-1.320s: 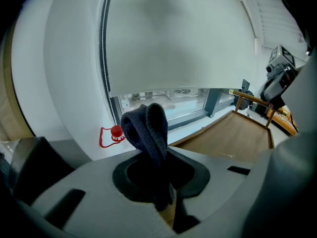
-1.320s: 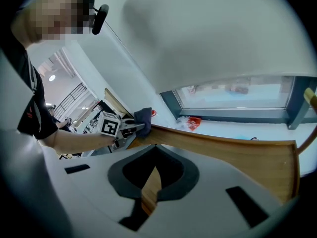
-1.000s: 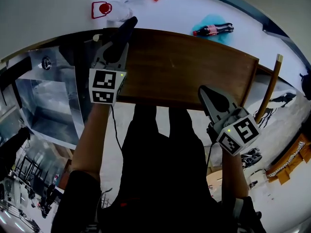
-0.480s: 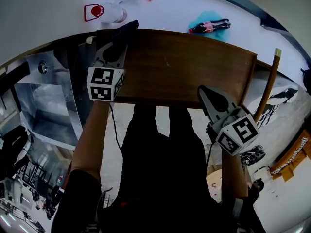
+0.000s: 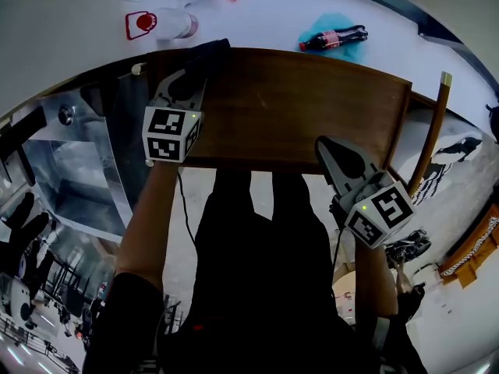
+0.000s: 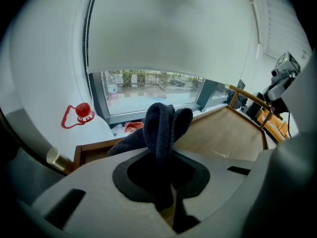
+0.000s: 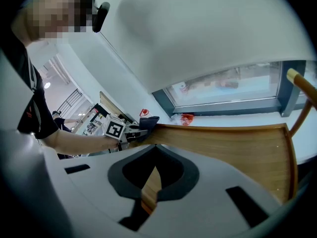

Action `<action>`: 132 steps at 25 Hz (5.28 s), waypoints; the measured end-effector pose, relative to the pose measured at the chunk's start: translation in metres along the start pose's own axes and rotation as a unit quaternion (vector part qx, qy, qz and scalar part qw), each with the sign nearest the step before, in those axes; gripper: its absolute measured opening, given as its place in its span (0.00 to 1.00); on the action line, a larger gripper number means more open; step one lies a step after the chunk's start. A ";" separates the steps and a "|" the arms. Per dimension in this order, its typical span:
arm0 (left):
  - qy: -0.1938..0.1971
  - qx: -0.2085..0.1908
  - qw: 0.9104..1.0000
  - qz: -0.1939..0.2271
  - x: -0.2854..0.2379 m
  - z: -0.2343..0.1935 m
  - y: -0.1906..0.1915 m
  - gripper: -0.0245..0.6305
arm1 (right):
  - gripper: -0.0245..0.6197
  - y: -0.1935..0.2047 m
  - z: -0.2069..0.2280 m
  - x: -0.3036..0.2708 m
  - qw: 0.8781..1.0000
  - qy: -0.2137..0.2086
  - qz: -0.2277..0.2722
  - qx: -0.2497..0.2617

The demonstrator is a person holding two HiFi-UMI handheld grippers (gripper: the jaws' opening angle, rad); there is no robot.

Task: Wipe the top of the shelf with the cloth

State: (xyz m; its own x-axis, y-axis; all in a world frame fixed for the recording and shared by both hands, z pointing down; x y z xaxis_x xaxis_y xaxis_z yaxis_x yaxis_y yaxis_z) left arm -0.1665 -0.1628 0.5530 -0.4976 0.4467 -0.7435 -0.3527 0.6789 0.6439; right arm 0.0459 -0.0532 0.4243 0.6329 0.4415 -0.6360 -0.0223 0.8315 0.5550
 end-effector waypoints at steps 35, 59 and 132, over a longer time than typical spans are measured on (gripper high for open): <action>0.057 -0.044 0.997 -0.022 -0.051 0.086 -0.021 0.12 | 0.05 0.018 0.043 0.044 0.999 0.015 0.033 -0.037; 0.114 -0.092 0.988 -0.040 -0.095 0.179 -0.043 0.12 | 0.05 0.028 0.086 0.094 0.995 0.034 0.068 -0.068; 0.264 -0.124 0.956 0.039 -0.104 0.360 -0.133 0.12 | 0.05 0.038 0.101 0.149 0.992 0.035 0.096 -0.072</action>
State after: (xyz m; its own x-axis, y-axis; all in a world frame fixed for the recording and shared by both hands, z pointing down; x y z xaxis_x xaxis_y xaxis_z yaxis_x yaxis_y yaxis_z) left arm 0.2176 -0.0898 0.4802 -0.8375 0.0903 -0.5389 -0.4423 0.4672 0.7656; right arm 0.2180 0.0103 0.4050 0.5504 0.6149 -0.5648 -0.2504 0.7669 0.5909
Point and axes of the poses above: the fingertips, and each gripper's own axes: x backward along the fingers, z to its right, y out of its underside, the point moved 1 cm from there along x, backward along the fingers, and after that the axes turned 2 degrees about y, right-handed, at the moved point
